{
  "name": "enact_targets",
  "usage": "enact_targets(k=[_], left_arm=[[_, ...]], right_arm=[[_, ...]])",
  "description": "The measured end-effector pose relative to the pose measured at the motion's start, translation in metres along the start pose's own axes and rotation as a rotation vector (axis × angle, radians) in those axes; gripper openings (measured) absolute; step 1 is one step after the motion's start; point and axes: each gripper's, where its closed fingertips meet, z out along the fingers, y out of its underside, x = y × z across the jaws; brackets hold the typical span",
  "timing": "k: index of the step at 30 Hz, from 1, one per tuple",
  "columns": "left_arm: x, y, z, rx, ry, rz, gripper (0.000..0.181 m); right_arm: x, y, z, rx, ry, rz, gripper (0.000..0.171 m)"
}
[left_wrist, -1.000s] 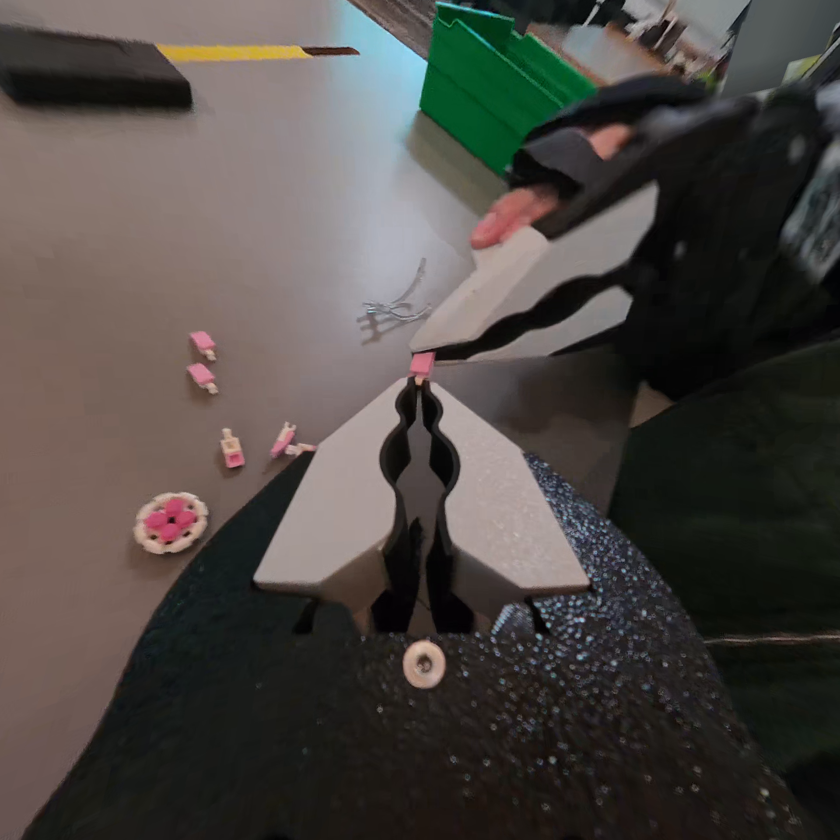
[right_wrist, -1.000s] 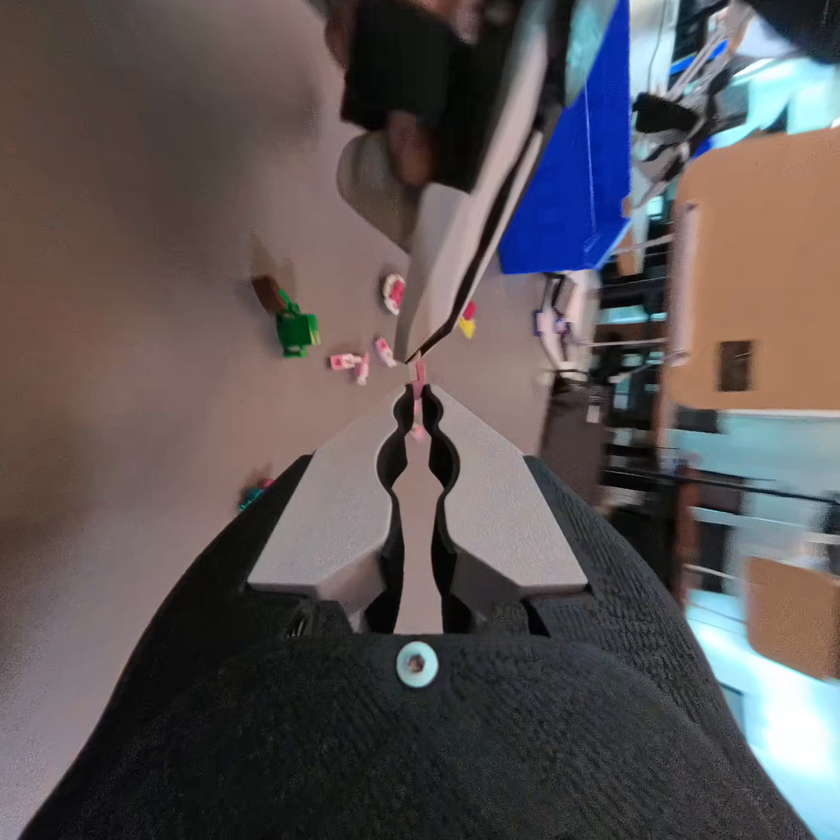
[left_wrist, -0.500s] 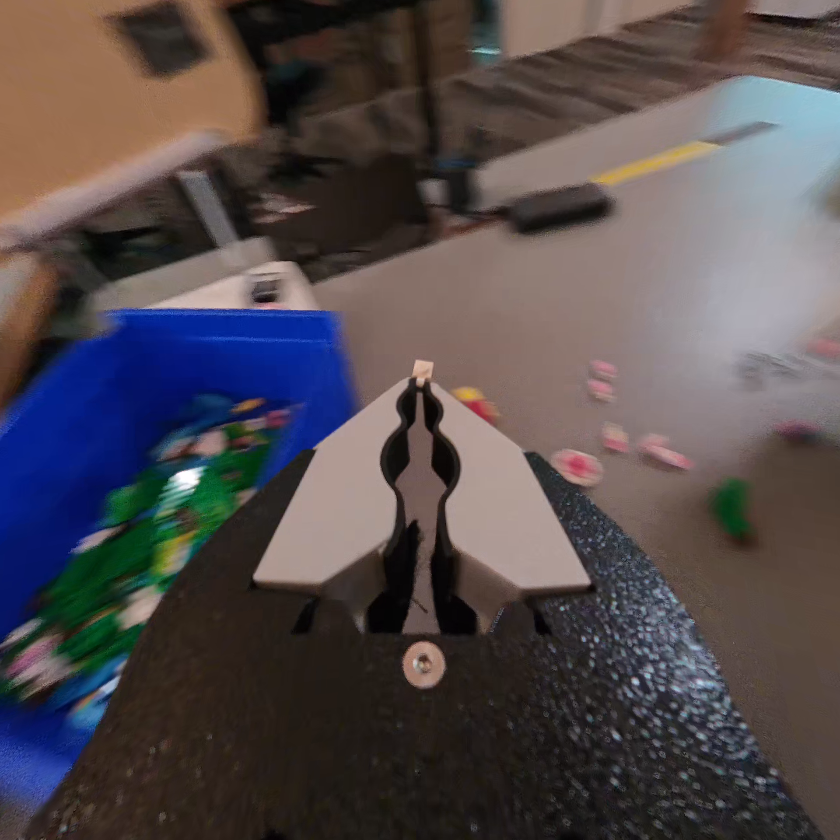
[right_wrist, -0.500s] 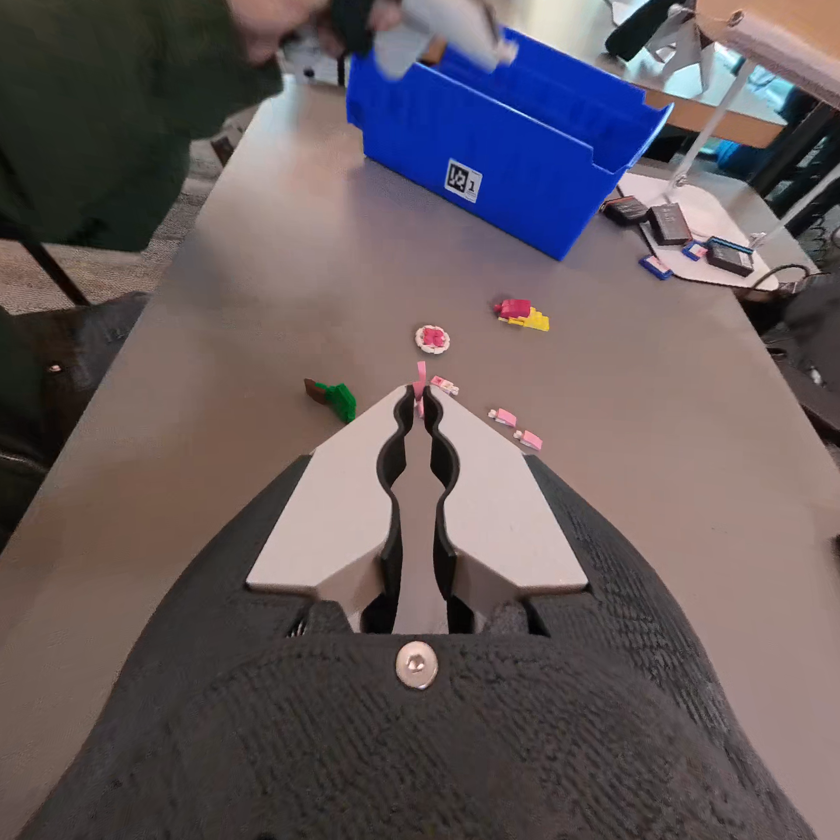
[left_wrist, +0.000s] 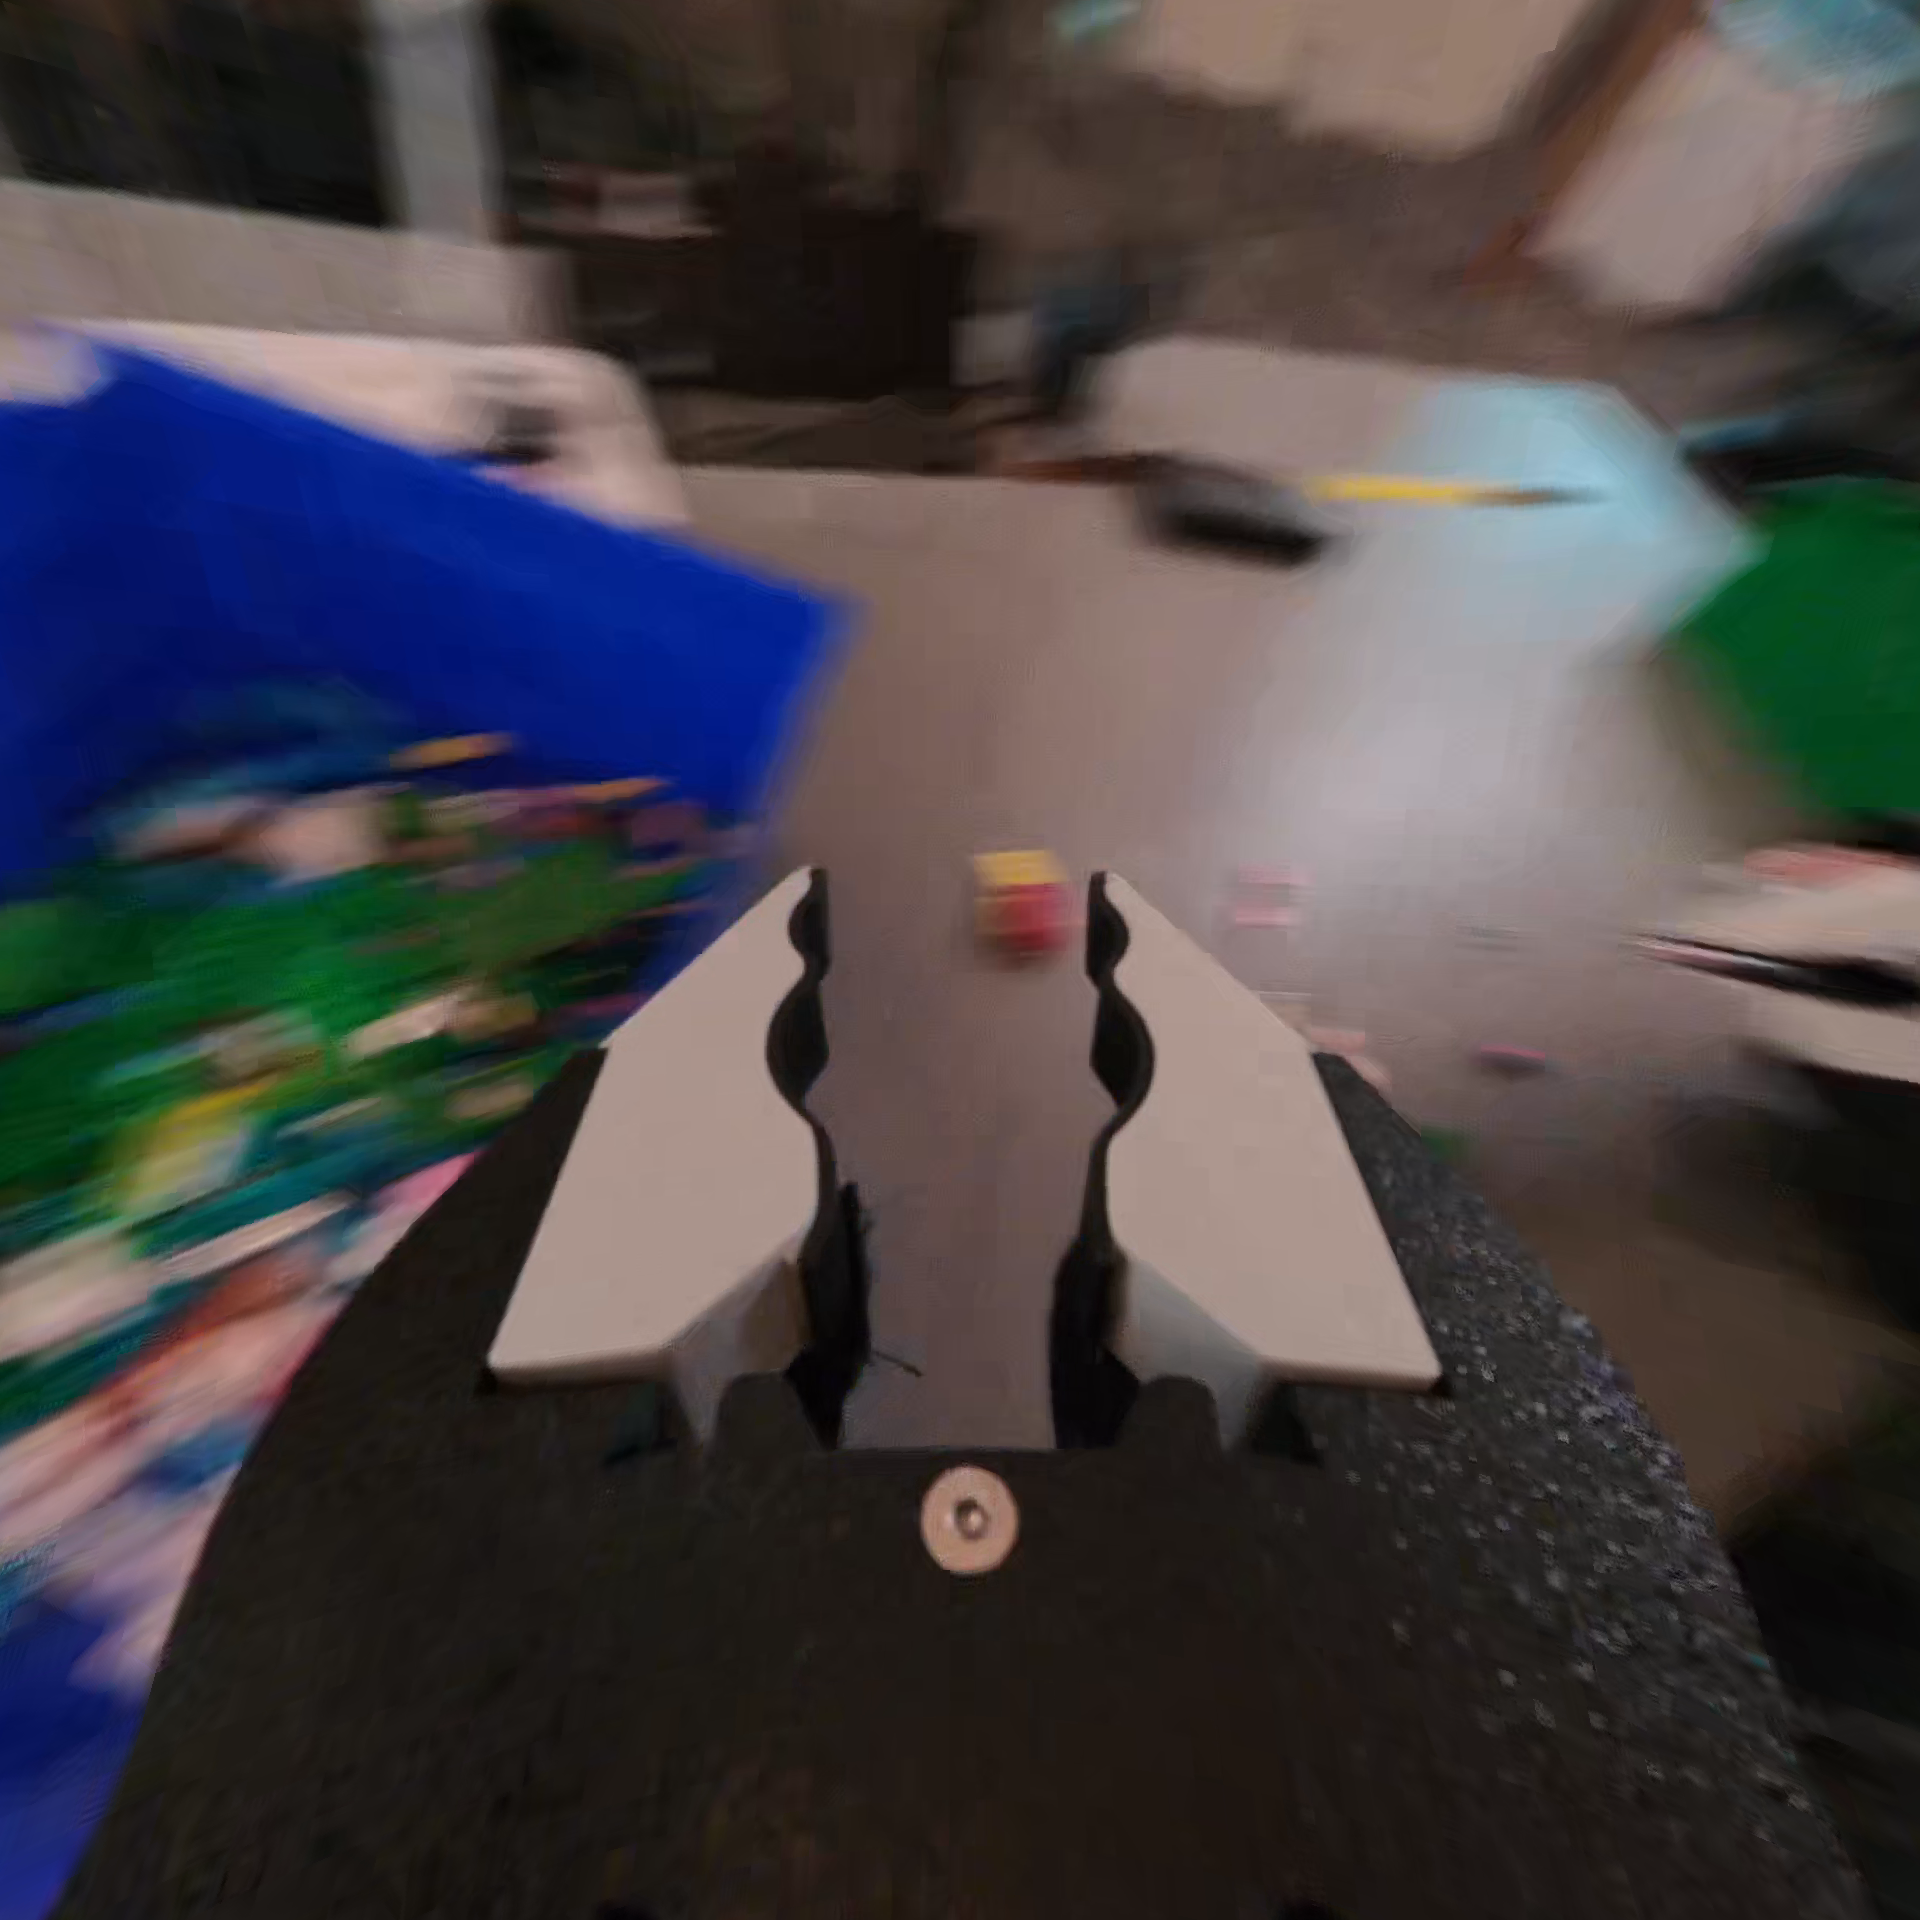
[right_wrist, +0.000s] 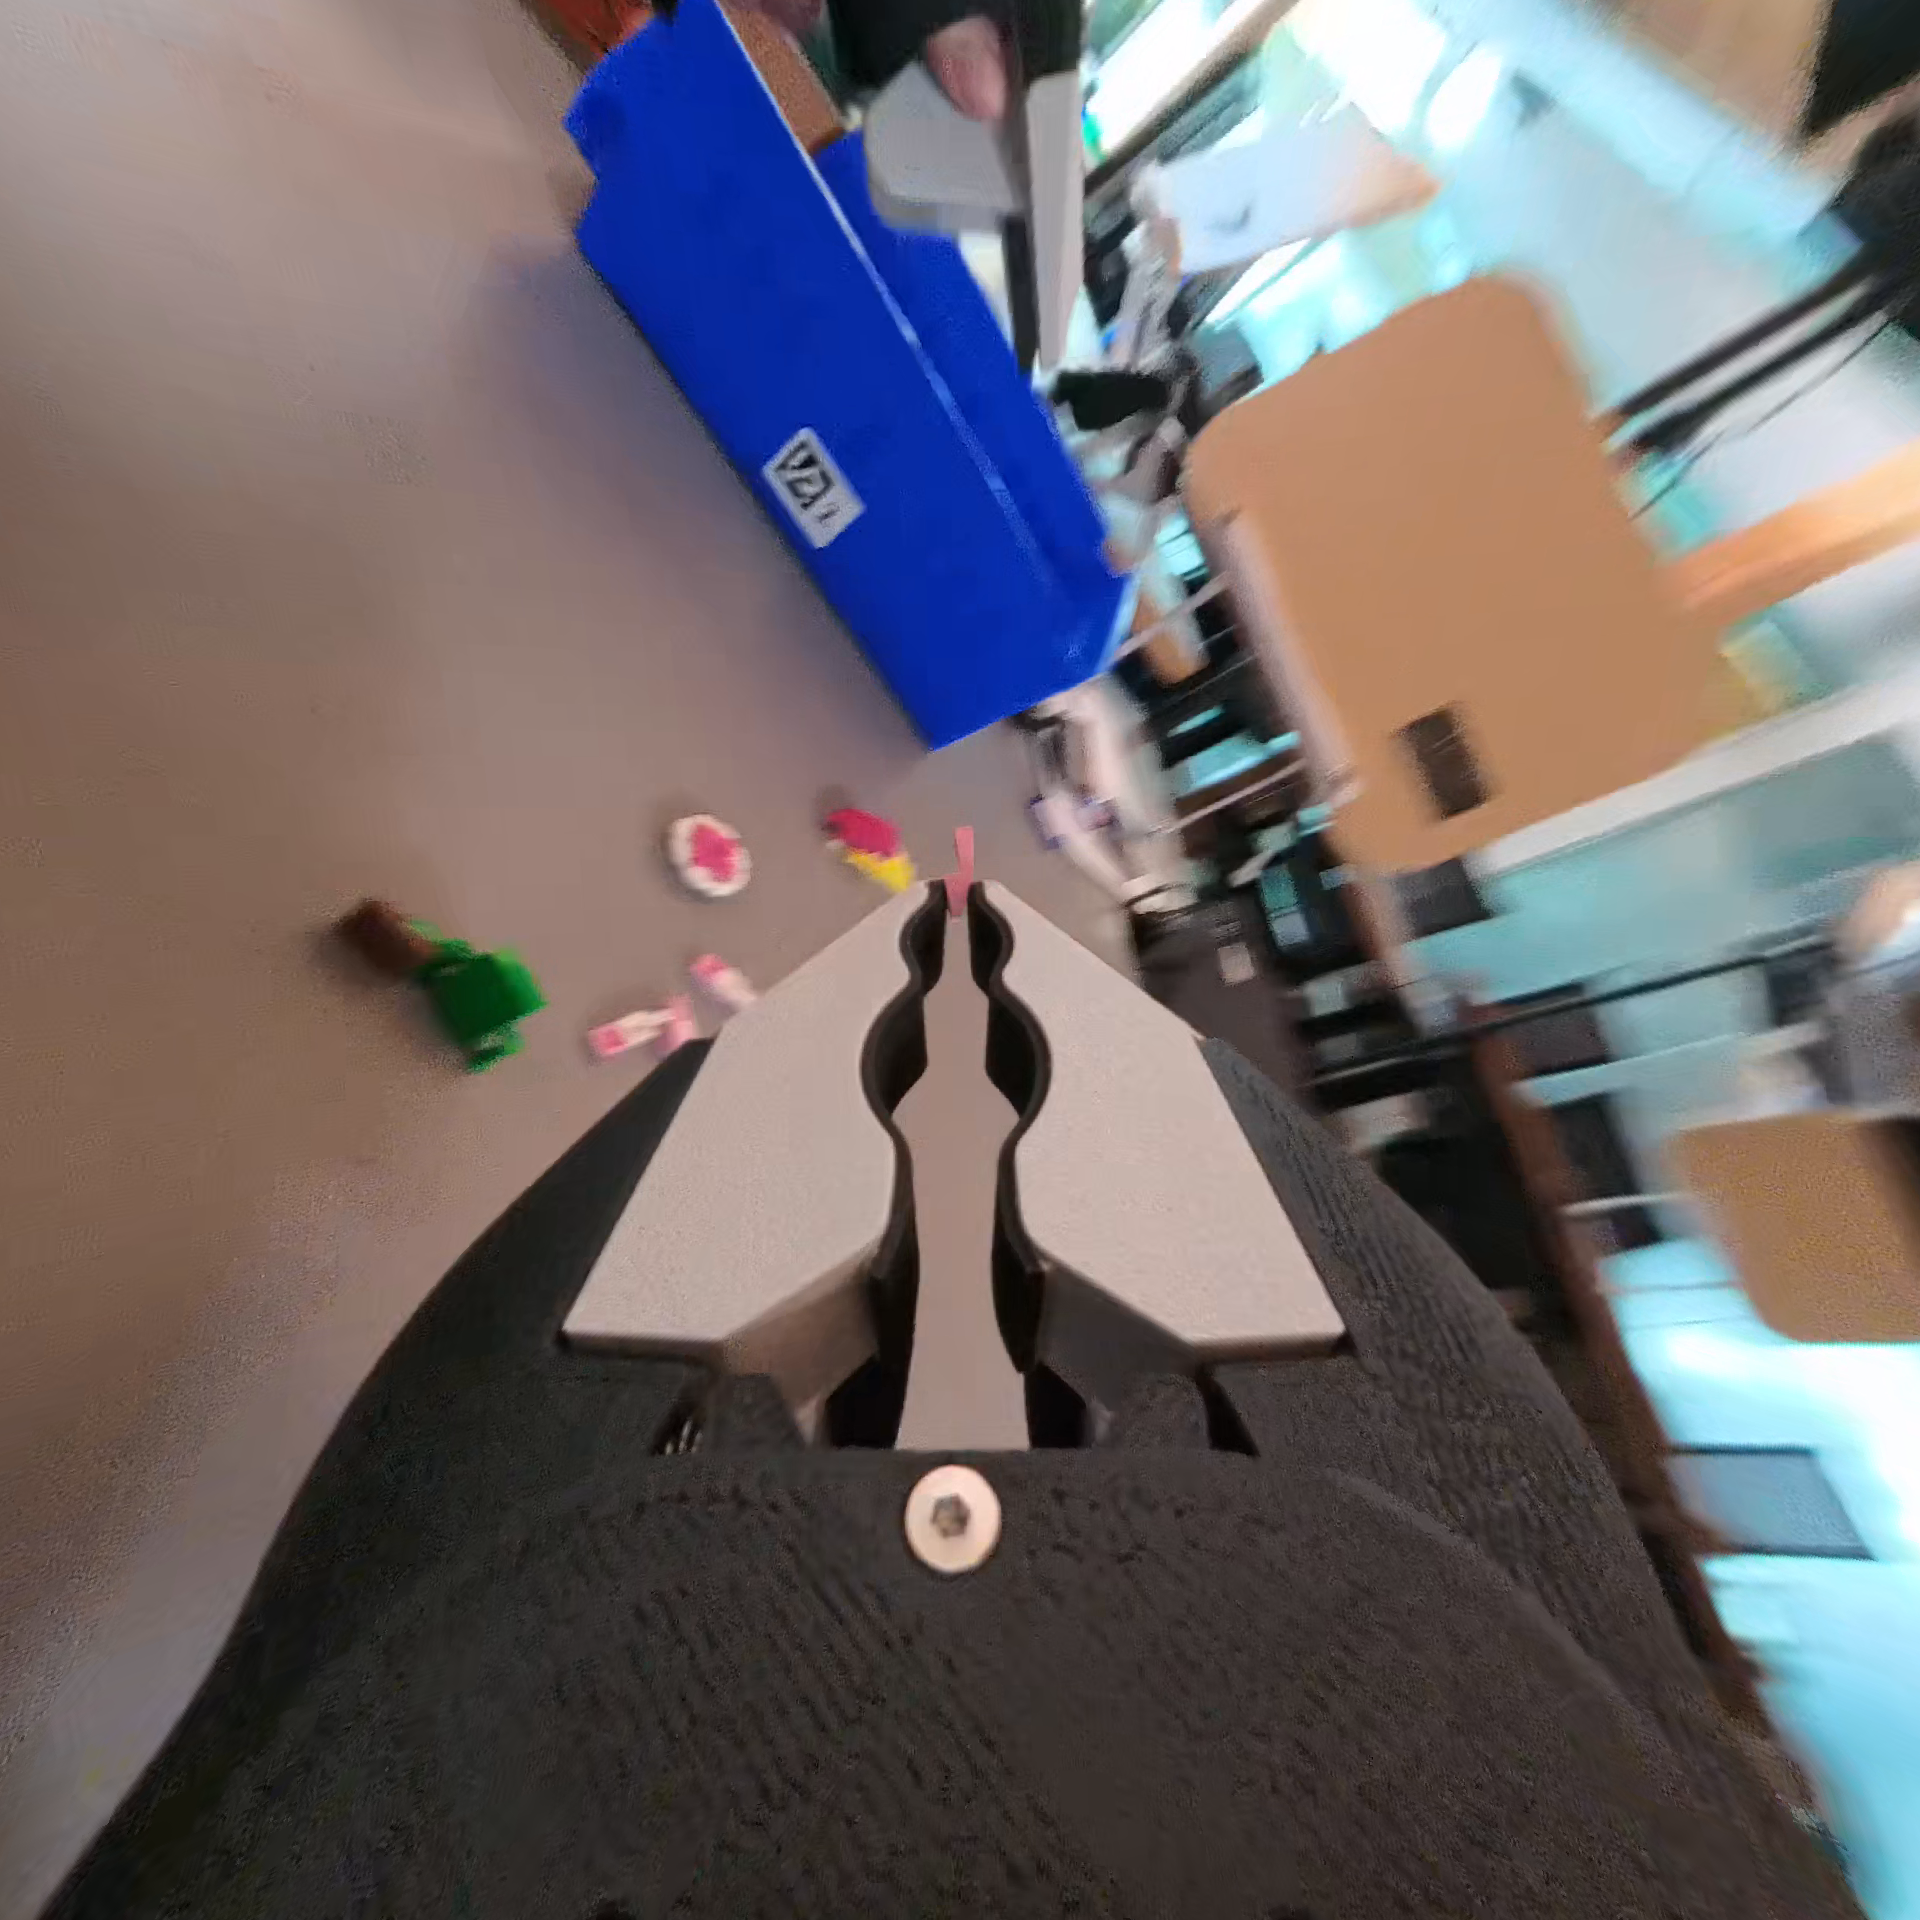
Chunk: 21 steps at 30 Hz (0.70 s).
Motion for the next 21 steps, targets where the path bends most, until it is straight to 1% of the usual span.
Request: enact_targets(k=[1, 2, 3, 4, 6, 9, 11, 12, 14, 18, 20, 21], left_arm=[[0.049, 0.001, 0.004, 0.026, 0.202, -0.017, 0.045], [0.092, 0.004, 0.005, 0.037, 0.37, -0.026, 0.044], [0.125, 0.01, 0.005, 0.039, 0.487, -0.019, 0.043], [0.15, 0.016, 0.006, 0.042, 0.557, 0.004, 0.042], [0.184, 0.026, 0.008, 0.062, 0.62, 0.065, 0.036], [0.214, 0.03, 0.007, 0.124, 0.662, 0.095, 0.034], [0.221, 0.033, 0.008, 0.126, 0.657, 0.114, 0.03], [0.221, 0.035, 0.01, 0.117, 0.64, 0.127, 0.025], [0.219, 0.037, 0.015, 0.099, 0.61, 0.135, 0.008], [0.22, 0.038, 0.014, 0.105, 0.611, 0.155, 0.005], [0.217, 0.039, 0.013, 0.106, 0.579, 0.208, 0.005], [0.207, 0.034, 0.013, 0.12, 0.523, 0.224, 0.005]], right_arm=[[0.004, -0.009, 0.0, 0.007, 0.054, -0.102, 0.002], [0.007, -0.017, 0.0, 0.015, 0.1, -0.188, 0.002], [0.008, -0.024, 0.001, 0.022, 0.129, -0.255, 0.002], [0.009, -0.03, 0.001, 0.028, 0.147, -0.3, 0.002], [0.011, -0.039, 0.0, 0.051, 0.184, -0.342, 0.002], [0.015, -0.048, -0.004, 0.09, 0.208, -0.331, 0.001], [0.017, -0.05, -0.006, 0.097, 0.216, -0.333, 0.001], [0.017, -0.051, -0.006, 0.097, 0.217, -0.338, 0.001], [0.018, -0.051, -0.007, 0.094, 0.219, -0.346, 0.001], [0.016, -0.052, -0.008, 0.1, 0.205, -0.334, 0.001], [0.017, -0.049, -0.008, 0.099, 0.2, -0.282, 0.002], [0.019, -0.044, -0.008, 0.08, 0.198, -0.25, 0.002]])
